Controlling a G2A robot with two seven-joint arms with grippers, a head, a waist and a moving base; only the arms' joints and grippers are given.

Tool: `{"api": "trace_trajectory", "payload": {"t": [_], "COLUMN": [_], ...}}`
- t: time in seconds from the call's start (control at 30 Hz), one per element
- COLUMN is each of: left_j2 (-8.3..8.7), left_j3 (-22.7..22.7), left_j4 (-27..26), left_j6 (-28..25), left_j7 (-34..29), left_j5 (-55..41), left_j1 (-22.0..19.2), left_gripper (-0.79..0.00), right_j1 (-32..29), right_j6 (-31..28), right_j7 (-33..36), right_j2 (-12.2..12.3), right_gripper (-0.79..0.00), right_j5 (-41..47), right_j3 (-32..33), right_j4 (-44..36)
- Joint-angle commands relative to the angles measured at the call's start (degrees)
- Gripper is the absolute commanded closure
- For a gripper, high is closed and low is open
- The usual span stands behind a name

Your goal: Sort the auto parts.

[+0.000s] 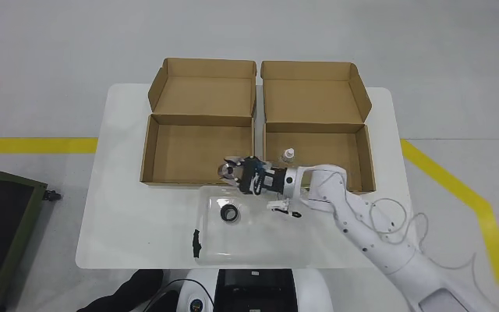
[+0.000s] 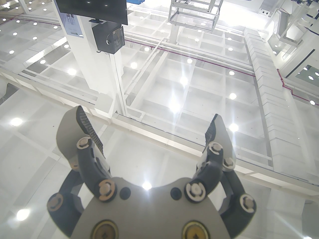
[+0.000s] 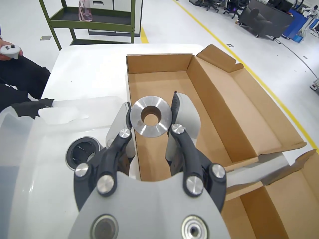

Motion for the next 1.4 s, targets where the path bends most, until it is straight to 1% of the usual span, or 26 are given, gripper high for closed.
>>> {"api": "trace_trajectory", "payload": {"t": [0.0, 0.23, 0.57, 0.77, 1.0, 1.23, 1.27, 1.3, 1.33, 1.37], "left_j2": [0.00, 0.00, 0.00, 0.00, 0.00, 0.00, 0.00, 0.00, 0.00, 0.00], "left_j3": [0.0, 0.0, 0.0, 0.0, 0.0, 0.0, 0.0, 0.0, 0.0, 0.0], "left_j4": [0.0, 0.0, 0.0, 0.0, 0.0, 0.0, 0.0, 0.0, 0.0, 0.0], "left_j6": [0.0, 0.0, 0.0, 0.0, 0.0, 0.0, 0.0, 0.0, 0.0, 0.0], "left_j7": [0.0, 0.0, 0.0, 0.0, 0.0, 0.0, 0.0, 0.0, 0.0, 0.0], "left_j5": [0.0, 0.0, 0.0, 0.0, 0.0, 0.0, 0.0, 0.0, 0.0, 0.0], "left_j1": [0.0, 0.0, 0.0, 0.0, 0.0, 0.0, 0.0, 0.0, 0.0, 0.0], "left_gripper": [-0.785, -0.785, -0.785, -0.785, -0.785, -0.785, -0.785, -0.785, -0.785, -0.785], "right_j1": [1.4, 5.8, 11.8, 14.9, 16.8, 17.6, 17.7, 17.7, 17.8, 17.9], "right_j6": [0.2, 1.3, 1.8, 1.8, 2.0, 1.8, 1.7, 1.7, 1.6, 1.5], "right_j7": [0.2, 0.4, 1.2, 3.1, 5.2, 5.9, 5.9, 5.9, 6.0, 6.0], "right_j2": [-0.8, -3.8, -8.2, -10.8, -13.3, -15.3, -15.5, -15.7, -15.9, -16.1], "right_gripper": [0.000, 0.000, 0.000, 0.000, 0.000, 0.000, -0.040, -0.117, -0.222, -0.286], "right_j5": [-0.1, 0.9, 1.8, 1.9, 1.6, 1.0, 0.9, 0.8, 0.7, 0.6], "right_j3": [-1.4, -5.7, -10.2, -12.3, -14.0, -15.2, -15.3, -15.3, -15.4, -15.4], "right_j4": [1.5, 7.9, 16.2, 20.7, 24.8, 28.6, 29.1, 29.6, 30.1, 30.5]}}
